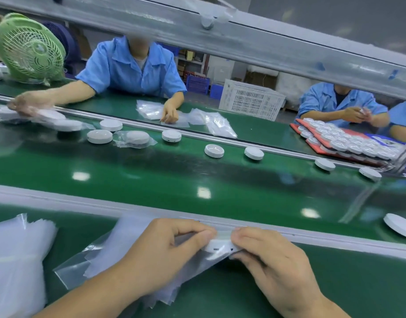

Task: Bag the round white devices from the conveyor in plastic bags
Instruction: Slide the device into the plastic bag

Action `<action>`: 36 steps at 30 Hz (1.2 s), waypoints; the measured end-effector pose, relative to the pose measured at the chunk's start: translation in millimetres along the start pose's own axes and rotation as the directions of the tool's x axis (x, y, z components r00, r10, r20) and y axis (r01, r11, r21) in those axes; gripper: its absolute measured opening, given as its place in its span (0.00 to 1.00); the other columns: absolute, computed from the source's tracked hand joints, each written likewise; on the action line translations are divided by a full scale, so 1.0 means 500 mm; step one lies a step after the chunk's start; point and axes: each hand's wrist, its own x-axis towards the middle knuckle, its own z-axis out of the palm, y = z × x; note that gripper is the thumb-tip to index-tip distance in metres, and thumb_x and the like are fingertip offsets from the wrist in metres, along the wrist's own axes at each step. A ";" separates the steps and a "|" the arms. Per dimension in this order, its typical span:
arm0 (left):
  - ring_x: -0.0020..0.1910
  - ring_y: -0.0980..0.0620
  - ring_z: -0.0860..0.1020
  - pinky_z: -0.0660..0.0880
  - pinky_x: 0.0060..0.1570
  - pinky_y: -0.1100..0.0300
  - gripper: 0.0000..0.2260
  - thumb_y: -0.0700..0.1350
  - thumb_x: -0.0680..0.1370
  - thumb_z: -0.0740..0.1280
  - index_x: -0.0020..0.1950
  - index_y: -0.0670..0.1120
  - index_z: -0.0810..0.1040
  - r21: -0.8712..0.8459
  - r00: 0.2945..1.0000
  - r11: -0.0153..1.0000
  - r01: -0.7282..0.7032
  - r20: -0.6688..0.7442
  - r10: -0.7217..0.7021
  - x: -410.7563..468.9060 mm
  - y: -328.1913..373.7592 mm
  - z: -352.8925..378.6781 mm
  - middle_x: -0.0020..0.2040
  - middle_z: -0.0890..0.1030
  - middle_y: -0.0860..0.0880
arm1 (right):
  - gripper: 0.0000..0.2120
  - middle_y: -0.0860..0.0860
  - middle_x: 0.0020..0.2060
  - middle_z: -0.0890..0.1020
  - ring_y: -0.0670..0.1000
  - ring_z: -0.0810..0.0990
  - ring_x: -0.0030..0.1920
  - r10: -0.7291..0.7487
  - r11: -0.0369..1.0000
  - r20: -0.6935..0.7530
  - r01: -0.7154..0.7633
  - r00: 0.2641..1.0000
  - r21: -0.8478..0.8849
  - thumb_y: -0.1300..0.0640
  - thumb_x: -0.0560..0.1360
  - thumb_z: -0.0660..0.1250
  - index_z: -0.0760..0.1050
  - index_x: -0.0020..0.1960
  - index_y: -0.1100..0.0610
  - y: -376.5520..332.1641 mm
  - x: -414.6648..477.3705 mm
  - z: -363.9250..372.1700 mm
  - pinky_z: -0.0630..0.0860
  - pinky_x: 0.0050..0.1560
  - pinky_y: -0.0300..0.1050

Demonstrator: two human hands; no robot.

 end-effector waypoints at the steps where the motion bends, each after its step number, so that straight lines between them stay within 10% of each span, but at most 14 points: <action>1: 0.55 0.68 0.80 0.71 0.56 0.75 0.07 0.57 0.76 0.71 0.52 0.65 0.84 0.009 1.000 1.000 -0.001 -0.011 0.001 0.002 0.001 -0.003 0.50 0.84 0.67 | 0.08 0.48 0.54 0.86 0.46 0.84 0.54 -0.002 1.000 -0.050 0.003 0.999 0.017 0.57 0.75 0.76 0.87 0.52 0.60 0.000 -0.001 0.006 0.80 0.54 0.43; 8: 0.57 0.62 0.76 0.73 0.60 0.57 0.12 0.65 0.77 0.63 0.52 0.66 0.83 0.426 0.981 0.891 -0.155 -0.042 0.191 0.002 -0.014 -0.021 0.55 0.79 0.71 | 0.05 0.53 0.50 0.85 0.54 0.84 0.52 -0.063 0.998 -0.095 0.061 0.993 -0.019 0.63 0.76 0.74 0.86 0.50 0.63 0.024 -0.030 -0.006 0.79 0.53 0.45; 21: 0.54 0.67 0.72 0.73 0.56 0.65 0.08 0.59 0.78 0.67 0.50 0.61 0.84 0.634 0.988 0.760 -0.144 0.132 0.077 -0.003 -0.040 -0.016 0.48 0.81 0.70 | 0.22 0.47 0.57 0.79 0.52 0.79 0.55 -0.099 0.995 -0.021 0.099 0.995 -0.019 0.71 0.73 0.71 0.81 0.61 0.52 0.030 -0.050 0.012 0.76 0.53 0.50; 28: 0.53 0.67 0.80 0.76 0.58 0.65 0.05 0.55 0.76 0.72 0.50 0.60 0.86 0.286 1.000 0.958 -0.004 -0.019 0.010 -0.008 -0.004 -0.010 0.48 0.83 0.69 | 0.10 0.51 0.52 0.85 0.56 0.83 0.53 -0.127 0.991 -0.021 0.128 0.992 0.047 0.63 0.81 0.66 0.87 0.54 0.58 -0.009 -0.023 0.002 0.80 0.52 0.49; 32: 0.52 0.60 0.83 0.77 0.56 0.64 0.13 0.60 0.70 0.77 0.51 0.58 0.86 -0.091 0.982 0.995 0.049 0.184 -0.032 -0.020 0.043 -0.011 0.49 0.86 0.58 | 0.06 0.44 0.49 0.87 0.50 0.87 0.46 0.180 0.933 -0.155 -0.119 0.971 0.341 0.57 0.70 0.81 0.87 0.47 0.55 -0.068 -0.002 0.005 0.81 0.47 0.40; 36: 0.49 0.64 0.82 0.79 0.52 0.66 0.18 0.57 0.66 0.80 0.54 0.62 0.82 -0.049 0.986 0.998 0.050 0.160 -0.041 -0.025 0.062 0.016 0.48 0.85 0.61 | 0.06 0.41 0.43 0.88 0.45 0.87 0.47 0.517 0.773 -0.146 -0.386 0.843 0.504 0.46 0.63 0.81 0.86 0.36 0.47 -0.094 0.016 0.007 0.81 0.48 0.35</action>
